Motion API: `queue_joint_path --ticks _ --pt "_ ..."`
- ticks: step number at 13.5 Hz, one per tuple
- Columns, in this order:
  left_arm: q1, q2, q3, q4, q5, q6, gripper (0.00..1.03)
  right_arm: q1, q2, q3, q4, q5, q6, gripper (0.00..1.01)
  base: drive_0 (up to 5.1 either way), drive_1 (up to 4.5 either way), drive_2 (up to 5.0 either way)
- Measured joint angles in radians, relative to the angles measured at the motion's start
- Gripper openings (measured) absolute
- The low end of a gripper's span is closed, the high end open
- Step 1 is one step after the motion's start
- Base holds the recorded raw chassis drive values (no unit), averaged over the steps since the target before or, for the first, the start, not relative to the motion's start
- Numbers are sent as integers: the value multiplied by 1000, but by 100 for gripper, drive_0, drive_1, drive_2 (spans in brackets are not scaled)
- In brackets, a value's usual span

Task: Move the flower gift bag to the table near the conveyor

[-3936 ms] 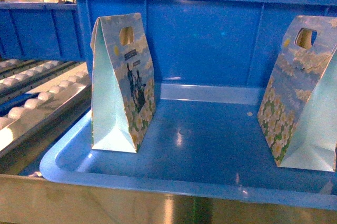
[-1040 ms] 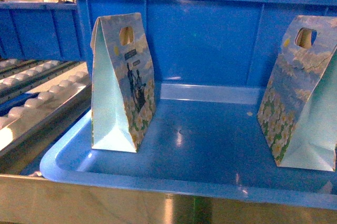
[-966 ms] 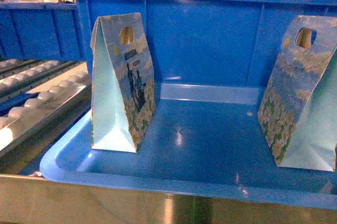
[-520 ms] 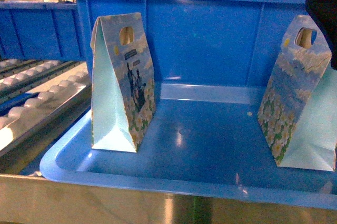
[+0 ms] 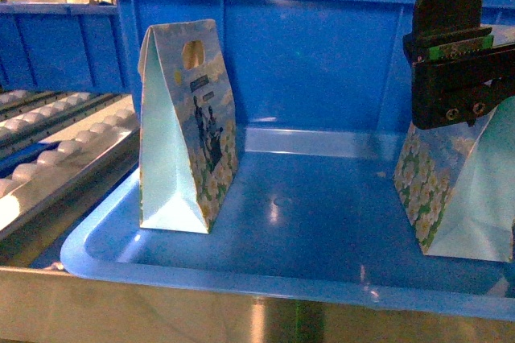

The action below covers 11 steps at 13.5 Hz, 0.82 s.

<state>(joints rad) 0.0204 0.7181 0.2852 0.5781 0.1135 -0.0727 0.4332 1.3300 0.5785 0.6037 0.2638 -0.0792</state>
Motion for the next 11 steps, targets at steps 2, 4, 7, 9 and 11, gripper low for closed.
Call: queue_joint_path --ticks 2,4,7,9,11 --pt "0 0 0 0 0 0 98 -1 18 3 2 0 11 98 0 0 0" --pt "0 0 0 0 0 0 98 -2 37 13 8 5 13 98 0 0 0" --pt "0 0 0 0 0 0 98 -2 58 23 3 11 20 98 0 0 0" --pt "0 0 0 0 0 0 98 -2 68 26 -5 20 21 73 0 0 0" --pt "0 0 0 0 0 0 98 -3 70 29 -10 21 23 51 0 0 0"
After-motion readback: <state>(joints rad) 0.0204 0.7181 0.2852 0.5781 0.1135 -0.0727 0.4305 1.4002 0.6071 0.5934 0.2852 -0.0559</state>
